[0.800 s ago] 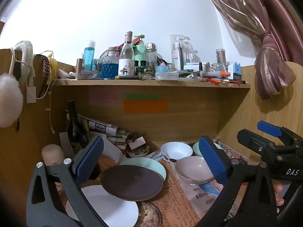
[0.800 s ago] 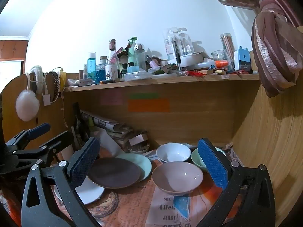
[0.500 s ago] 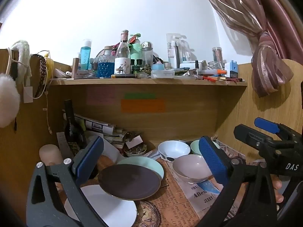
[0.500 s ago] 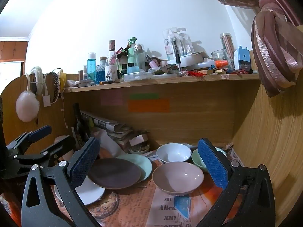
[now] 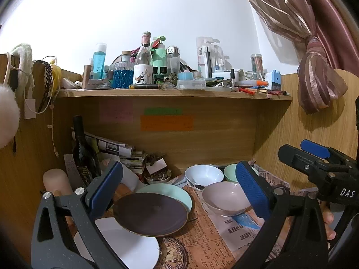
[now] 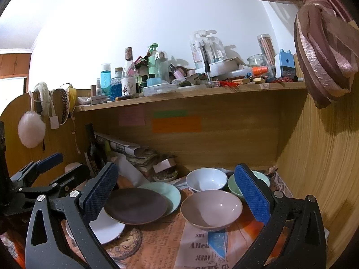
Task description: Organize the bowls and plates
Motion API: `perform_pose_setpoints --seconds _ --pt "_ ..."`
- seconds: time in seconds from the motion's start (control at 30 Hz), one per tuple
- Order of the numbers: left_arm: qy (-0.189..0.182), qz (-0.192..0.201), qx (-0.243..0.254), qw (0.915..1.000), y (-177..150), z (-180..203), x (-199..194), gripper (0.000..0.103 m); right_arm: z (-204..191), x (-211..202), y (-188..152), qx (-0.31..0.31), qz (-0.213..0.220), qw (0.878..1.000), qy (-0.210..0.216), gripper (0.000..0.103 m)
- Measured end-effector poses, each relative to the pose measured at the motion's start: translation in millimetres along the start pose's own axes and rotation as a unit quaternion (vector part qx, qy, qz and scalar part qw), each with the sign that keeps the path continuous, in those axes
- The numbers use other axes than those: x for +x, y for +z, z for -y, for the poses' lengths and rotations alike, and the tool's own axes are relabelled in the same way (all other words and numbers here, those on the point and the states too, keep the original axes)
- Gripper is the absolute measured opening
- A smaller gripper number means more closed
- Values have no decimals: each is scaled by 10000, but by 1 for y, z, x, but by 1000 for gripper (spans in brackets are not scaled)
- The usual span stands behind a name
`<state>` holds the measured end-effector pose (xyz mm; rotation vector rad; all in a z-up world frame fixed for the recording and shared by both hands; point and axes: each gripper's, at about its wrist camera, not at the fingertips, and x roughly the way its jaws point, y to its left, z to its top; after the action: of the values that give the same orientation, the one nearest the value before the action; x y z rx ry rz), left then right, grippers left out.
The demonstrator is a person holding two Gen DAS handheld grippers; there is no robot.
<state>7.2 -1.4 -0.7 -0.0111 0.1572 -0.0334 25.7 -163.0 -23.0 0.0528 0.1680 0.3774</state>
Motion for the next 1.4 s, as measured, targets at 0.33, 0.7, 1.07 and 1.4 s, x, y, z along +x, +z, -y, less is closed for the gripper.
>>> perform_pose_setpoints --seconds 0.33,0.7,1.07,1.4 --pt "-14 26 -16 10000 -3 2 1 102 -2 2 -1 -19 -27 10000 16 103" --pt "19 16 -39 10000 -4 2 2 102 -3 2 -3 -45 -9 10000 54 103" --pt "43 25 -67 10000 -4 -1 2 102 -7 5 -3 -128 -15 9999 77 103" --pt "27 -11 -73 10000 -4 -3 5 102 -7 5 -3 -124 -15 9999 78 103"
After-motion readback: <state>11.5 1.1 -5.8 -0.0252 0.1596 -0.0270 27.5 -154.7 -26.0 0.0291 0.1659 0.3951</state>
